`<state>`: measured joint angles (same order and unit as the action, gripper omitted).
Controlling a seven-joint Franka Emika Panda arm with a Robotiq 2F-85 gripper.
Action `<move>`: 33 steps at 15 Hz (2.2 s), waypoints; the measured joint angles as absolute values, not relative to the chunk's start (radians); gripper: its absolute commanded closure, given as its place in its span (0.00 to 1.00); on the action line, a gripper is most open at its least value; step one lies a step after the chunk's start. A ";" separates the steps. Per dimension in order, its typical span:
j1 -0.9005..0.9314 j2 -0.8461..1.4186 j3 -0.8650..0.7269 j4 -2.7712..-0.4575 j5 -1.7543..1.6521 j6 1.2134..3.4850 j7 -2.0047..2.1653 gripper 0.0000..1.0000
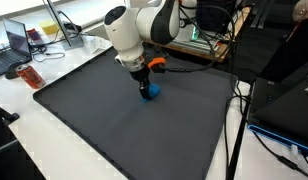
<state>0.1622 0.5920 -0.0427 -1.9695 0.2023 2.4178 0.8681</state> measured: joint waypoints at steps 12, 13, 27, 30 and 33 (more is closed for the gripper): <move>0.160 0.601 -0.043 -1.906 0.187 2.342 0.833 0.99; 0.160 0.602 -0.043 -1.903 0.187 2.340 0.829 1.00; 0.199 0.409 -0.041 -1.954 0.095 2.381 0.804 0.99; 0.199 0.308 -0.041 -2.007 0.066 2.410 0.804 0.99; 0.192 0.220 -0.044 -2.064 0.021 2.455 0.808 0.99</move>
<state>0.1916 0.2199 -0.0441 -2.0637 0.0212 2.4545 0.8080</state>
